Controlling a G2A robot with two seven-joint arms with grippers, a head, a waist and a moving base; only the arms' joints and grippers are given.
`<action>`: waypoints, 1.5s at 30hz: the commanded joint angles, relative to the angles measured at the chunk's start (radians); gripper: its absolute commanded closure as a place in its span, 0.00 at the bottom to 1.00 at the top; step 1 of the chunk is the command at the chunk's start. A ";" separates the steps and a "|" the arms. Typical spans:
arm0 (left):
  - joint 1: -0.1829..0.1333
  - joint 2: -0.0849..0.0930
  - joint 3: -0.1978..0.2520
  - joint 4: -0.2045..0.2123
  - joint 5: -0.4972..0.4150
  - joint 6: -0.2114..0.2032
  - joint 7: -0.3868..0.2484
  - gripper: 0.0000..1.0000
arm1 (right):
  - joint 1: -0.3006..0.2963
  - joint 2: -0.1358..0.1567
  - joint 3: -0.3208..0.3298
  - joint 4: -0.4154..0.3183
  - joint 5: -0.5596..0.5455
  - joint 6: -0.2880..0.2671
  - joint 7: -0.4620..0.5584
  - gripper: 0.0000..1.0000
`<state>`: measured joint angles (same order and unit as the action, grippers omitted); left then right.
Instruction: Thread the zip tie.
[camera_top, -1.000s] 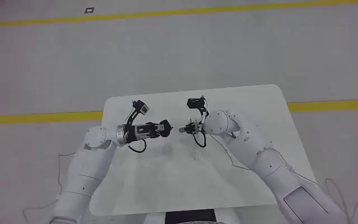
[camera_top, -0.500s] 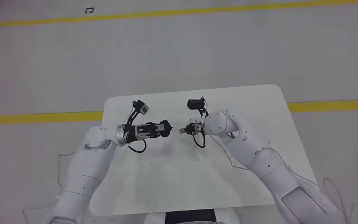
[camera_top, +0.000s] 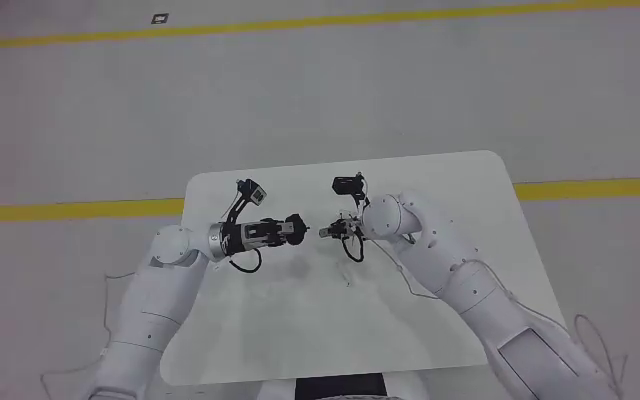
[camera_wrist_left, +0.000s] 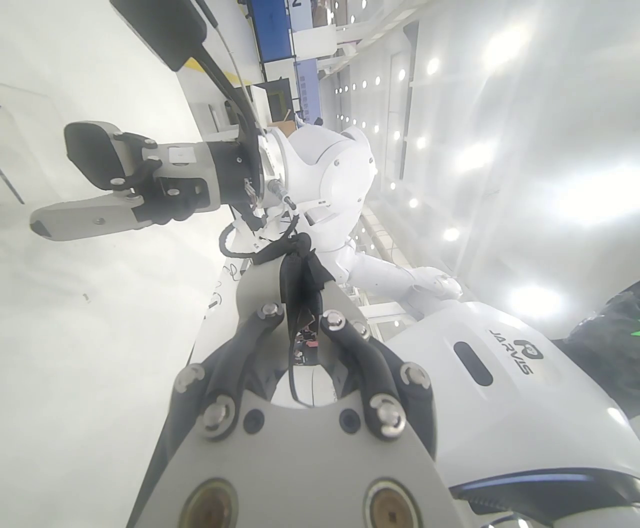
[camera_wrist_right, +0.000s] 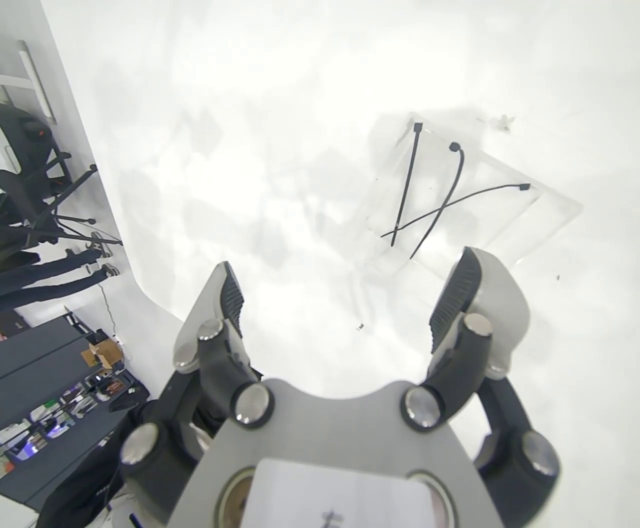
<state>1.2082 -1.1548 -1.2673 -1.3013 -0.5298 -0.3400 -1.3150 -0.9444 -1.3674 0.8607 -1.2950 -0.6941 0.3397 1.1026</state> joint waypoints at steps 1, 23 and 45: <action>0.000 0.000 0.000 0.000 0.000 0.000 0.000 1.00 | 0.001 -0.001 0.000 0.005 0.000 0.000 -0.002 0.00; 0.000 0.000 0.000 0.000 0.000 0.000 0.000 1.00 | 0.009 -0.046 0.026 0.092 -0.119 0.000 -0.029 0.69; 0.000 0.000 0.000 0.000 0.000 0.000 0.000 1.00 | 0.021 -0.188 0.092 0.237 -0.400 0.000 0.043 0.75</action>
<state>1.2082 -1.1548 -1.2673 -1.3013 -0.5298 -0.3400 -1.3150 -0.9243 -1.5494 0.9493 -1.0649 -1.0830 0.3400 1.1436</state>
